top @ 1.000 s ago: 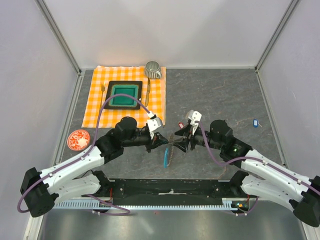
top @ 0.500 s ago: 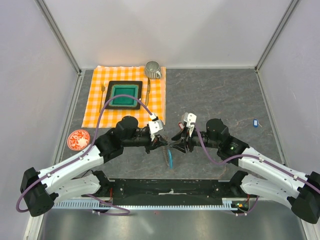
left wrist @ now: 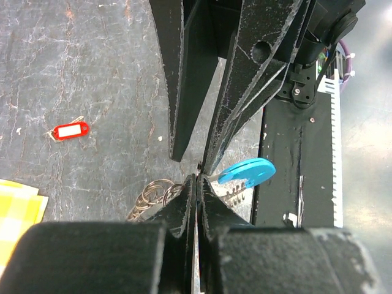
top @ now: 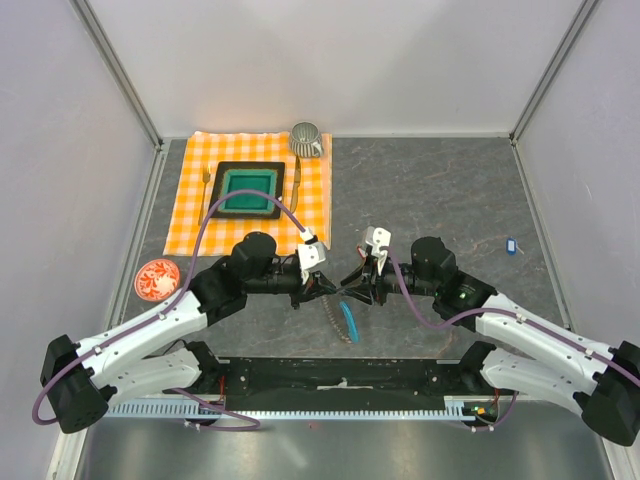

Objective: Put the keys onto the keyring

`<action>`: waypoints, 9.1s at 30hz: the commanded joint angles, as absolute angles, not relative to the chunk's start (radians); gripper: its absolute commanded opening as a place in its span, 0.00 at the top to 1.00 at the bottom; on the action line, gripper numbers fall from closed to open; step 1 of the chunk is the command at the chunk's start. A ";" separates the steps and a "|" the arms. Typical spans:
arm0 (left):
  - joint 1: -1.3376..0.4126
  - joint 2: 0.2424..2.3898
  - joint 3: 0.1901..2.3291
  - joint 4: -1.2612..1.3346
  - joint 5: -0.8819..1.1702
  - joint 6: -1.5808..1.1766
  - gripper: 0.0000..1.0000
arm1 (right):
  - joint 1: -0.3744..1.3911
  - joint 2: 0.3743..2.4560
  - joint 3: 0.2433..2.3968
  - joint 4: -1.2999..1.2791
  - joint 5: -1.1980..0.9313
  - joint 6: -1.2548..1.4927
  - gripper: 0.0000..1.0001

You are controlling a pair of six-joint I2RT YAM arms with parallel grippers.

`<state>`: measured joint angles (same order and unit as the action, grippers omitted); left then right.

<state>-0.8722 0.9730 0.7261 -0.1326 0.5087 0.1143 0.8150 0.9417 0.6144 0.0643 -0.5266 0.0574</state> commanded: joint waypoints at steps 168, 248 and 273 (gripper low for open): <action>-0.885 0.667 0.290 0.348 0.255 0.120 0.98 | 0.563 1.554 0.836 0.123 -0.178 -0.028 1.00; -0.920 0.822 0.710 0.058 0.394 0.350 0.98 | 0.808 0.813 0.871 -0.276 -0.492 -0.270 1.00; -0.920 0.858 0.741 0.020 0.449 0.334 0.98 | 0.871 0.859 0.887 -0.334 -0.417 -0.322 1.00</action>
